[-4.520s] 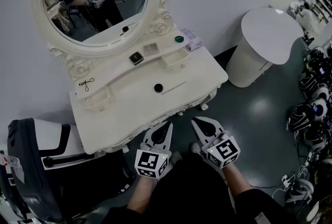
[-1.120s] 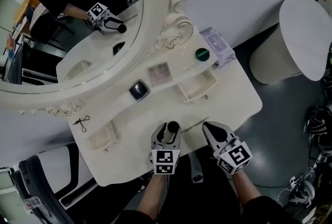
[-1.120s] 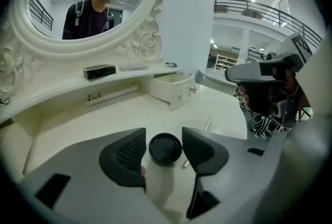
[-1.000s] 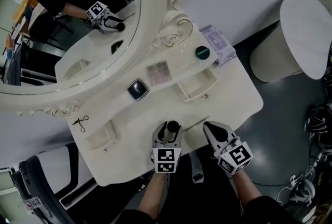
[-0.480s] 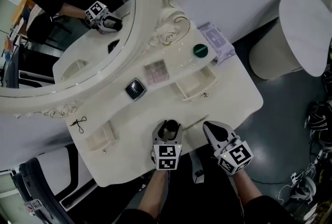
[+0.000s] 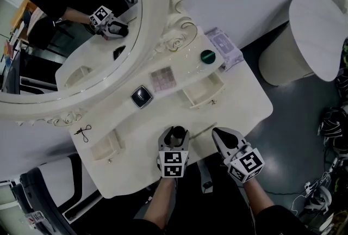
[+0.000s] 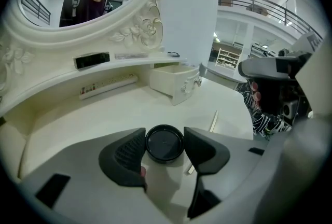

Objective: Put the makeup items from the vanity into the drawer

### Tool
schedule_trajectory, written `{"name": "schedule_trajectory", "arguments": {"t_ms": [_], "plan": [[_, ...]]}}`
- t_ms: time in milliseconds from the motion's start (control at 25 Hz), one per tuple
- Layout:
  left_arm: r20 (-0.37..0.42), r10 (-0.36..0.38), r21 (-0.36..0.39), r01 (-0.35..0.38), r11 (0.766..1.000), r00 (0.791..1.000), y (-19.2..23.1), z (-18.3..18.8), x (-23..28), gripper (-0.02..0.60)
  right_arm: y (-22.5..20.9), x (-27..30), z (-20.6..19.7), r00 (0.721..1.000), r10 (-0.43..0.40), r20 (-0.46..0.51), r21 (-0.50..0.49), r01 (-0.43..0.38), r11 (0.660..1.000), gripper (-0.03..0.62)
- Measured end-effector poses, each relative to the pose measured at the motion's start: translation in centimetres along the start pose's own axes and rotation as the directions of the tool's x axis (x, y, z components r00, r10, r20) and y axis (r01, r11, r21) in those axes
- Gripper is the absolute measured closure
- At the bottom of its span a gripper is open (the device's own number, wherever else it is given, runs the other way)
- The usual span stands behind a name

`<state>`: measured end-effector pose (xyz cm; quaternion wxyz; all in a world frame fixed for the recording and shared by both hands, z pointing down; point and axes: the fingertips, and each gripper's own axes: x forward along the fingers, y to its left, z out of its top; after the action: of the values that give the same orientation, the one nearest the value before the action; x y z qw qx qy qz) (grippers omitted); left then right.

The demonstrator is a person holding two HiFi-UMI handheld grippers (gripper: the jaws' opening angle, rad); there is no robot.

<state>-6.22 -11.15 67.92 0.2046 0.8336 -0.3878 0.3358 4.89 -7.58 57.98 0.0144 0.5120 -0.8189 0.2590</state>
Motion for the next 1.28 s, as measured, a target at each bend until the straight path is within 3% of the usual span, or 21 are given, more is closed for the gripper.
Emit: {"name": "schedule_trajectory", "arguments": {"t_ms": [760,1280], "plan": [[0.203,-0.015,0.03,0.009,1.0,0.979,-1.2,9.2,-8.3,0.353,2.8,-2.4,5.8,0.995,0.011,0.096,-0.037,-0.008,0.999,0.571],[0.379,-0.057,0.066,0.034,0.997,0.924,-3.4,14.8,-15.3,0.353,6.1,-4.5,9.3,0.984,0.035,0.176,-0.06,-0.025,0.998,0.571]]}}
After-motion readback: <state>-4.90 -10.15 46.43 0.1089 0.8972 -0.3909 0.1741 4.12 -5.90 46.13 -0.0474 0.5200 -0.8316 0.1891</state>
